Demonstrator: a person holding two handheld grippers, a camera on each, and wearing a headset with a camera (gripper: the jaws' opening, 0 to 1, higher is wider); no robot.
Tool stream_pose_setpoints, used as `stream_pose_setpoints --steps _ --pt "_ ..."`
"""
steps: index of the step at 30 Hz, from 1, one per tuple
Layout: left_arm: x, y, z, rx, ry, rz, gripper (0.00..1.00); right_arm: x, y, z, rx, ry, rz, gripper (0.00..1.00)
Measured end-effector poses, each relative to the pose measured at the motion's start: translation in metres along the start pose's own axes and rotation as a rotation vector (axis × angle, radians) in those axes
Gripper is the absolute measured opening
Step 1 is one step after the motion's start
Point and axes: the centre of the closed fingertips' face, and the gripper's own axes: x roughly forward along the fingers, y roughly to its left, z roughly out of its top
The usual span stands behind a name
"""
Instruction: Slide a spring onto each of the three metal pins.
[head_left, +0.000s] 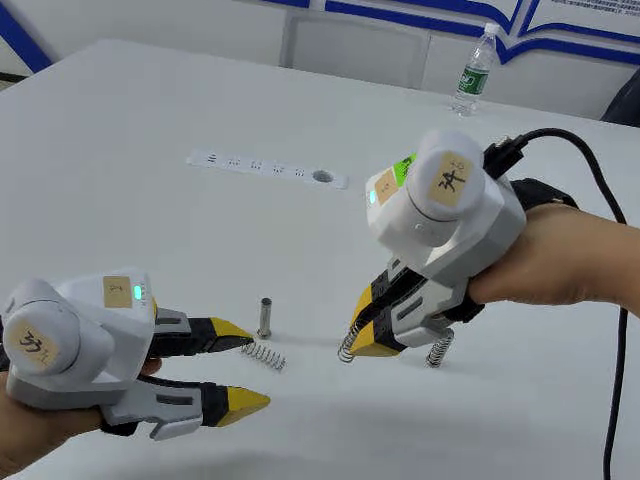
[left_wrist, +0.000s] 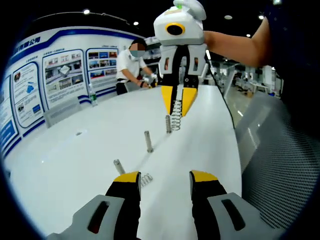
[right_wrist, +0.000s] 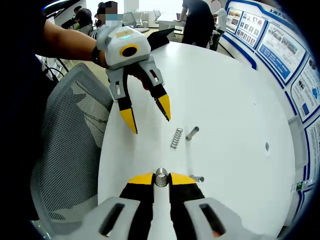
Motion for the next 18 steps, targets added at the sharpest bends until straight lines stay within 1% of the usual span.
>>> stream_pose_setpoints --steps 10,13,18 --pt "-0.009 0.011 -0.004 -0.044 -0.011 0.065 0.49 -0.012 -0.025 -0.007 0.026 0.014 -0.045 0.12" --pt "-0.011 0.014 -0.006 -0.054 -0.013 0.082 0.51 -0.013 -0.032 -0.008 0.030 0.020 -0.057 0.12" --pt "-0.015 0.017 -0.008 -0.073 -0.021 0.102 0.53 -0.012 -0.040 -0.008 0.038 0.028 -0.064 0.12"
